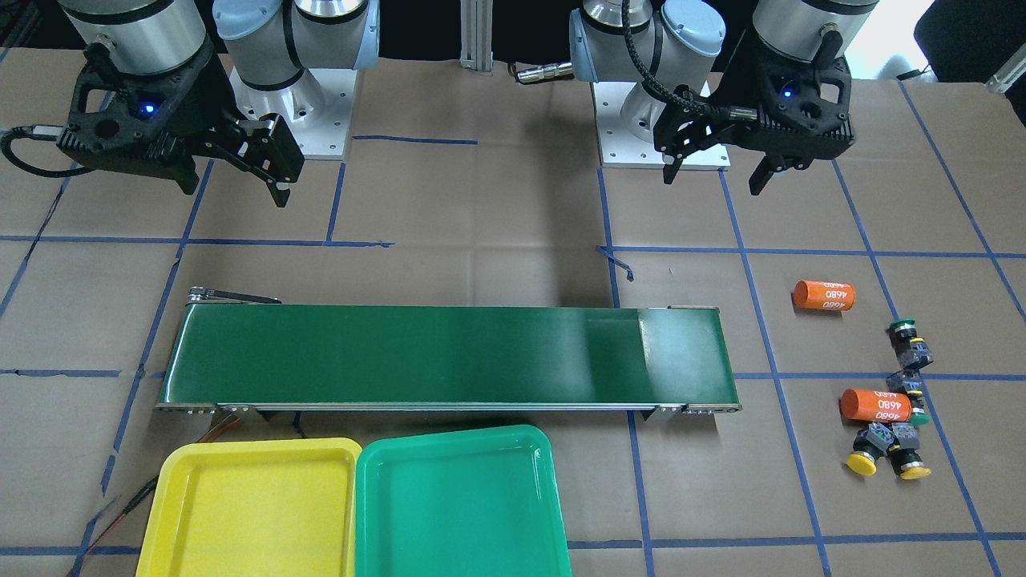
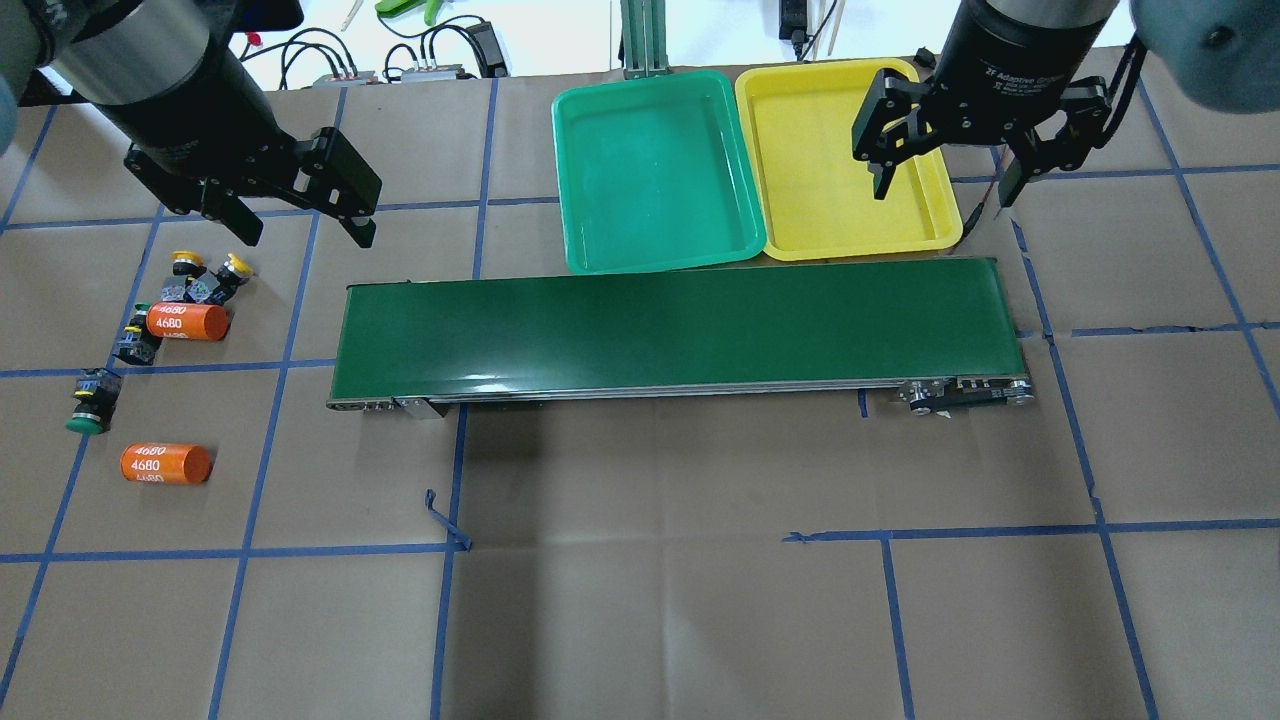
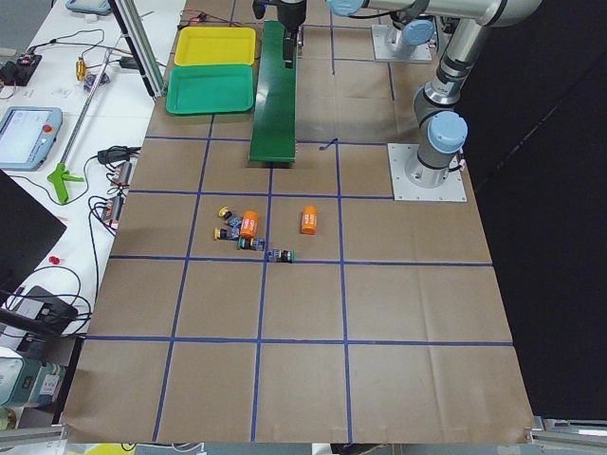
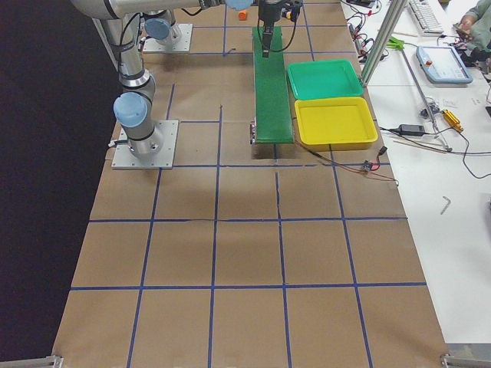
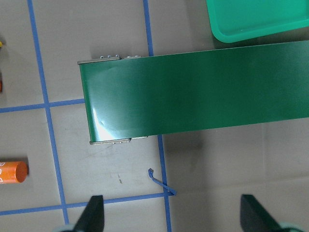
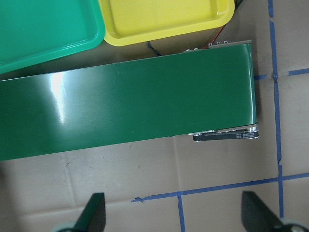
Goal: Sort buttons by color to trays
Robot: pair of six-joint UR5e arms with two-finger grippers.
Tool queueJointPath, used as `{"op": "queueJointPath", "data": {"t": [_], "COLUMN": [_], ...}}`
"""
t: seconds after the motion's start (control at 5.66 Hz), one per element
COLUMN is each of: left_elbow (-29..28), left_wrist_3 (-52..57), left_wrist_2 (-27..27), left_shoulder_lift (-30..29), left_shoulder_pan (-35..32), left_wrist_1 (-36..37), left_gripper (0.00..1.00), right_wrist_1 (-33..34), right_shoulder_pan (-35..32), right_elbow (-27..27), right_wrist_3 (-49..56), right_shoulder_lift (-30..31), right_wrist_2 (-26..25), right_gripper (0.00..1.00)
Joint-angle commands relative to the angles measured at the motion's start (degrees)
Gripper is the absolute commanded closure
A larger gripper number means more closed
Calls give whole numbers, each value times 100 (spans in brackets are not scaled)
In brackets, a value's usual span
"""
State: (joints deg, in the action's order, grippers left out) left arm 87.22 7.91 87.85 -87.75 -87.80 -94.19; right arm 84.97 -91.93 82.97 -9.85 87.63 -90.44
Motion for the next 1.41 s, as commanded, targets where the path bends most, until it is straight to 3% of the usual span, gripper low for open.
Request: {"op": "queueJointPath", "data": {"t": [0.0,0.71,0.88,1.24], "left_elbow": [6,-3,15,216], "left_wrist_3": [17,105,157,2096], "left_wrist_2": [47,82,570,636], "left_shoulder_lift": [-5,3,4,-110], "left_shoulder_pan": [-17,131,515,1367], "left_wrist_1": [-47,-30,-29,-38], "left_gripper": [2,2,2,2], "right_wrist_1": [2,-6,-6,2], "right_shoulder_pan": [0,0,0,0], "right_elbow": [0,0,9,9], "right_wrist_3": [0,0,0,0], "right_shoulder_lift": [0,8,0,0], "right_wrist_2": [0,0,0,0], "right_gripper": [0,0,0,0]}}
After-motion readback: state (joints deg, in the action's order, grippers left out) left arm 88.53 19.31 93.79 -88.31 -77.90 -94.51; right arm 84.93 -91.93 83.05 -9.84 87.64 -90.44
